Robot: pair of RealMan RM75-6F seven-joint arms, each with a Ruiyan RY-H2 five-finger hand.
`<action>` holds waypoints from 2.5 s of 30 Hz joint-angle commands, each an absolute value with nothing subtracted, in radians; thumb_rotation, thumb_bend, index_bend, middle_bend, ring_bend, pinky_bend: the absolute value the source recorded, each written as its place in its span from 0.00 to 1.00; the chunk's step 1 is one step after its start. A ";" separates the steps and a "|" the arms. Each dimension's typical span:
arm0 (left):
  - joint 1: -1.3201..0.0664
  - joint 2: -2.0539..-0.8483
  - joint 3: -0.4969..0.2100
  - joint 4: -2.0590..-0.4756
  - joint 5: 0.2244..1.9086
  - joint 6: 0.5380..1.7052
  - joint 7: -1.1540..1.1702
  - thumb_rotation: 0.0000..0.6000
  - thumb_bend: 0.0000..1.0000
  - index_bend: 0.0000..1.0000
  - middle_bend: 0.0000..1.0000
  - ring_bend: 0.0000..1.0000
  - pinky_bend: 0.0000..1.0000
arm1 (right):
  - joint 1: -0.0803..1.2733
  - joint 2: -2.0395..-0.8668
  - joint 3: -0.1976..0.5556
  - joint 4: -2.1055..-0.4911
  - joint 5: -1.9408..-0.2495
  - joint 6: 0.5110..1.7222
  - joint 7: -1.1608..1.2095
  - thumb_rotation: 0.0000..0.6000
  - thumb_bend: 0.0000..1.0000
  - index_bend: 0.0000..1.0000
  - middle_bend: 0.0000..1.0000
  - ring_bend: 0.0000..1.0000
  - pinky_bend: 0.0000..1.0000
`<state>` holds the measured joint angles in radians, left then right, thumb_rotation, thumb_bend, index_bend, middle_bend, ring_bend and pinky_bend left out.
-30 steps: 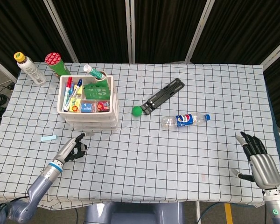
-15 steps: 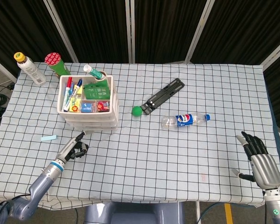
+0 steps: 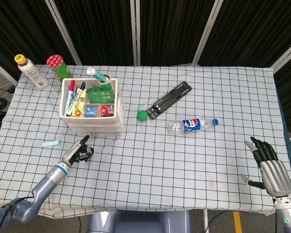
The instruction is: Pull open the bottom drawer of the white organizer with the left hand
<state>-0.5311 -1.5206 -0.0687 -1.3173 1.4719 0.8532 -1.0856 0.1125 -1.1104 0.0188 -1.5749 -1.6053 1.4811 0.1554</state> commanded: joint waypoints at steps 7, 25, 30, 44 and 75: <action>-0.548 -1.531 -0.067 -1.311 1.467 0.850 -1.084 1.00 0.99 0.09 0.84 0.79 0.72 | 0.114 -1.111 0.018 -1.574 -1.608 1.481 0.159 1.00 0.02 0.07 0.00 0.00 0.00; -0.564 -1.547 -0.072 -1.299 1.444 0.852 -1.068 1.00 1.00 0.08 0.84 0.79 0.72 | 0.116 -1.111 0.016 -1.571 -1.608 1.476 0.165 1.00 0.02 0.07 0.00 0.00 0.00; -0.571 -1.548 -0.075 -1.295 1.432 0.840 -1.066 1.00 1.00 0.08 0.83 0.79 0.72 | 0.116 -1.111 0.016 -1.571 -1.610 1.477 0.165 1.00 0.02 0.07 0.00 0.00 0.00; -0.595 -1.548 -0.083 -1.295 1.420 0.810 -1.048 1.00 1.00 0.08 0.84 0.79 0.72 | 0.116 -1.112 0.016 -1.570 -1.608 1.476 0.165 1.00 0.02 0.07 0.00 0.00 0.00; -0.591 -1.521 -0.032 -1.332 1.480 0.834 -1.071 1.00 1.00 0.23 0.84 0.79 0.72 | 0.116 -1.111 0.016 -1.573 -1.607 1.476 0.163 1.00 0.02 0.07 0.00 0.00 0.00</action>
